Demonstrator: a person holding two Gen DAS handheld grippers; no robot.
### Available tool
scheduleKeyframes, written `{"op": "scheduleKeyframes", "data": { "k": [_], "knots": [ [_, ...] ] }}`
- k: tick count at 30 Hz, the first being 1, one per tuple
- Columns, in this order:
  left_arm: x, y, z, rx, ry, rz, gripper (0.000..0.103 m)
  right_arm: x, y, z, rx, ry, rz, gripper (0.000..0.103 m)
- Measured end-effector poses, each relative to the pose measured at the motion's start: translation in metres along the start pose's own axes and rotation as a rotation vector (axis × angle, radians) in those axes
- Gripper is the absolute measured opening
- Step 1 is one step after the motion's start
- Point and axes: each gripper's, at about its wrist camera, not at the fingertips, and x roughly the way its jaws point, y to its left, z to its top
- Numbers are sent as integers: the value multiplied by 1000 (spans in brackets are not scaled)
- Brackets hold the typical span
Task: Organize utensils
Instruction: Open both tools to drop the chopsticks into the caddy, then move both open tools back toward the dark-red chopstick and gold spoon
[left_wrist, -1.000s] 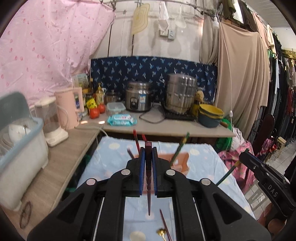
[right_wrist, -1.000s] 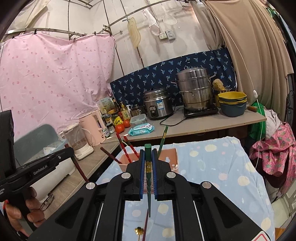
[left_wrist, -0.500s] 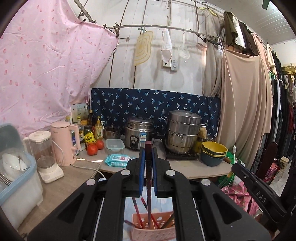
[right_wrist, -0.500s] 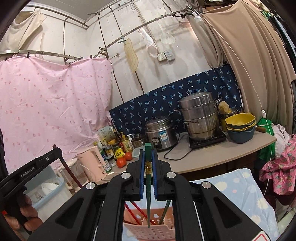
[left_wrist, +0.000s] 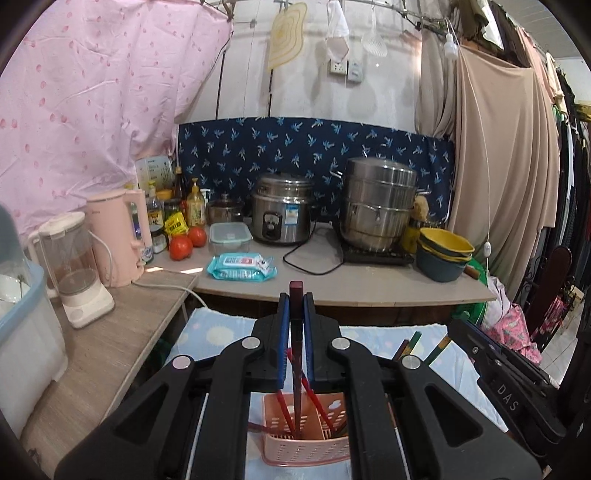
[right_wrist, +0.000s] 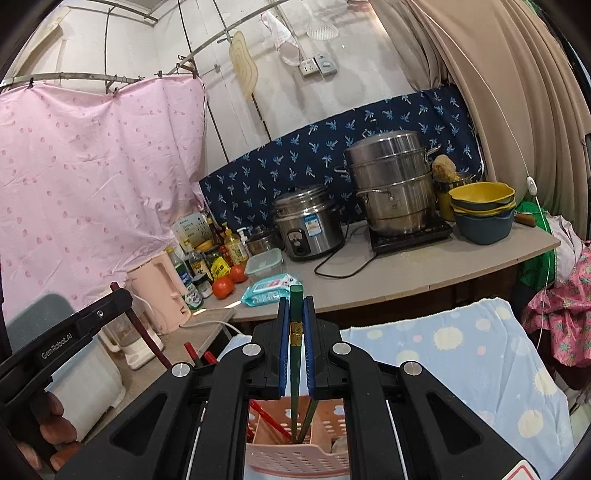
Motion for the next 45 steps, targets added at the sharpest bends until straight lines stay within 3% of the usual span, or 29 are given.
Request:
{"op": "scheduleKeyframes", "data": {
  "k": [8, 10, 12, 15, 19, 33, 38, 45],
  "knots": [
    [9, -2, -15, 12, 35, 19, 8, 10, 1, -19, -24, 62, -3, 8],
    [6, -3, -17, 22, 29, 36, 14, 9, 3, -22, -31, 64, -14, 13],
    [2, -4, -19, 30, 21, 54, 33, 4, 3, -24, -33, 59, -22, 24],
    [-7, -6, -23, 38, 12, 72, 42, -4, 4, -27, -32, 59, -20, 31],
    [-16, -7, -29, 48, 25, 79, 43, -17, 8, -33, -49, 60, -19, 36],
    [-52, -2, -72, 40, 109, 91, 47, -72, 30, -78, -115, 104, -21, 37],
    [-64, 5, -106, 23, 162, 88, 50, -92, 29, -107, -120, 136, -42, 37],
    [-76, 12, -160, 7, 254, 108, 50, -111, 15, -166, -74, 252, -69, 37]
  ]
}}
